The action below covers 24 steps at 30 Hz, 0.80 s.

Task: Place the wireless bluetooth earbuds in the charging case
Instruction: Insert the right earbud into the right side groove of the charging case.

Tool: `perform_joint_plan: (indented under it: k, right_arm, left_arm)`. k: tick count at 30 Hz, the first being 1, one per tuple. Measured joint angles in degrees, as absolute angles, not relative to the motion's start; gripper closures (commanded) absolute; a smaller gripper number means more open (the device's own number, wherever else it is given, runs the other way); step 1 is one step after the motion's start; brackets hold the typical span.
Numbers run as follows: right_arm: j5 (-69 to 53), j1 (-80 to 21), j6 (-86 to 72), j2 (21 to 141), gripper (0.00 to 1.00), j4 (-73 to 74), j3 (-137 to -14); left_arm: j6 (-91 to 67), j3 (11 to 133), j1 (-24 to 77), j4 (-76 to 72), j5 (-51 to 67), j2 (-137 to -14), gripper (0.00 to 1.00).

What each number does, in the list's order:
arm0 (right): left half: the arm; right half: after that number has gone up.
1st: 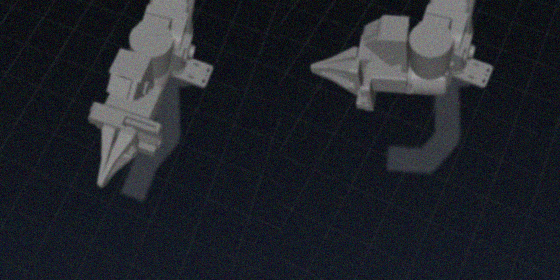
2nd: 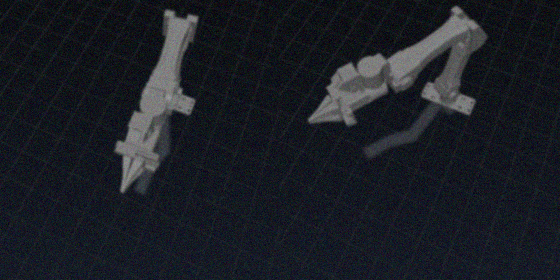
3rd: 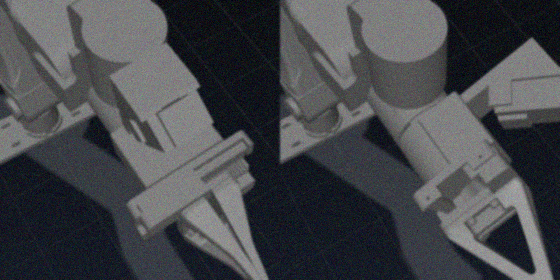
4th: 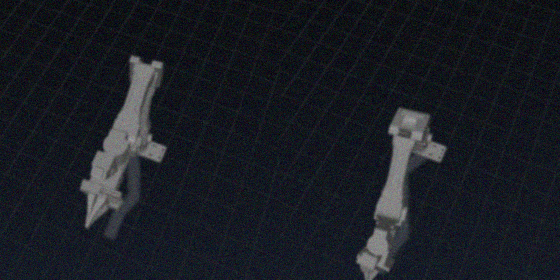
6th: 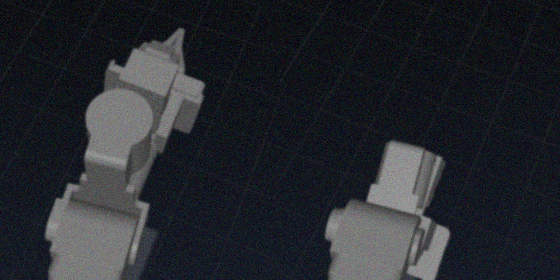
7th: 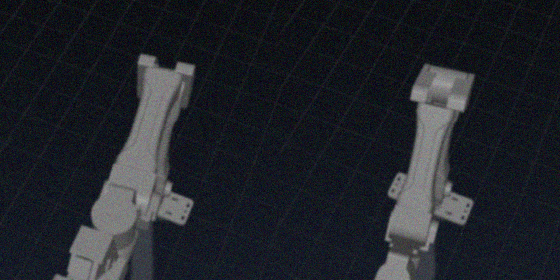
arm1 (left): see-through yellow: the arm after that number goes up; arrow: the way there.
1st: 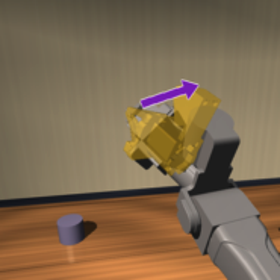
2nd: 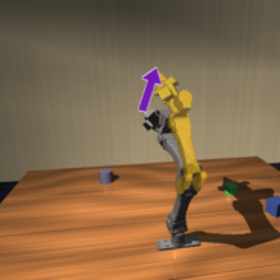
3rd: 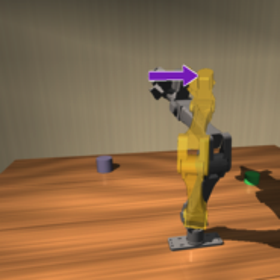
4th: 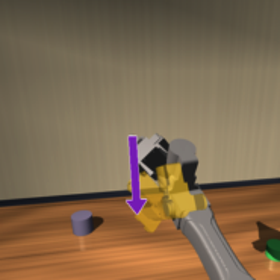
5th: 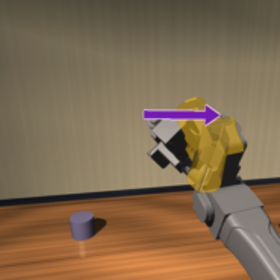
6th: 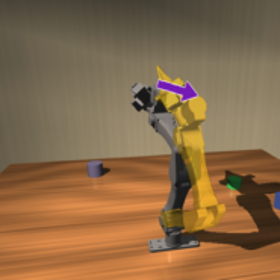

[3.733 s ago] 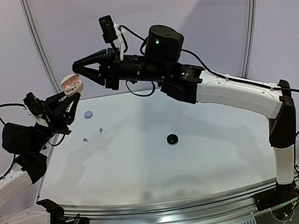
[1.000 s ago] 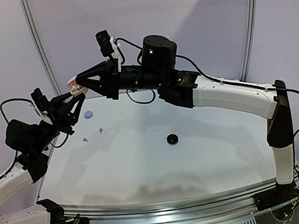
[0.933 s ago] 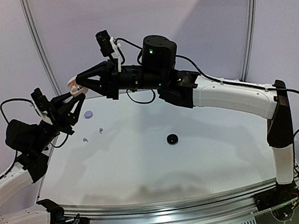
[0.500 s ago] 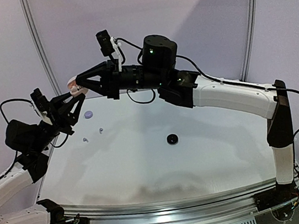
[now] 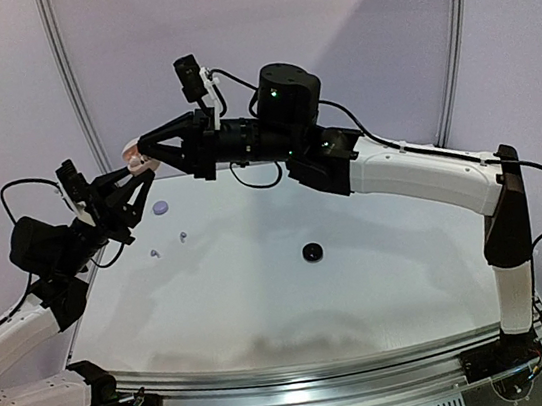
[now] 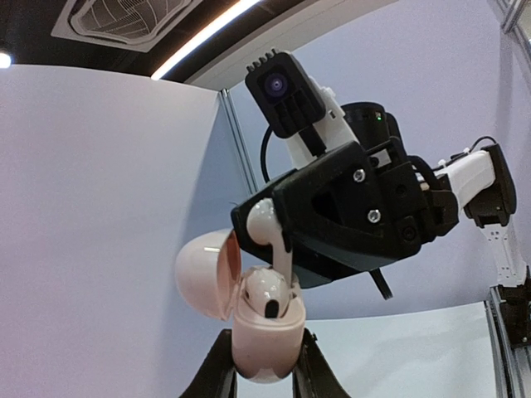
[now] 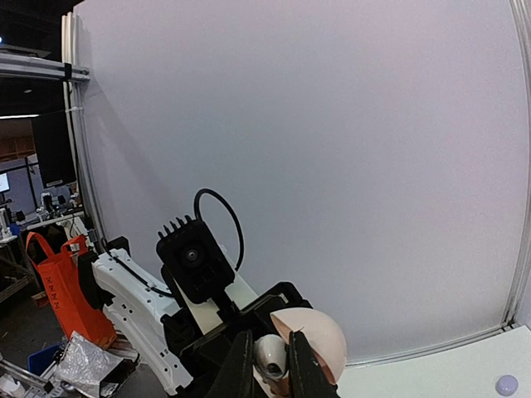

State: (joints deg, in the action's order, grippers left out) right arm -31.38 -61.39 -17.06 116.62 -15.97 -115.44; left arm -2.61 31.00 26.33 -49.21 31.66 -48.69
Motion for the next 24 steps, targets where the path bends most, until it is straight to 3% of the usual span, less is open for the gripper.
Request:
perform_joint_plan:
  k: [14,24]
  right_arm:
    - [-28.6,-61.4,-15.5,116.6,0.77,-14.9,-115.4]
    - [-27.0,-61.3,-15.1,116.6,0.6,-14.1,-115.4]
  left_arm:
    - [-3.2,31.0,26.2,-48.7,30.4,-48.7,1.0]
    - [-6.5,31.0,26.1,-47.2,28.4,-48.6,1.0]
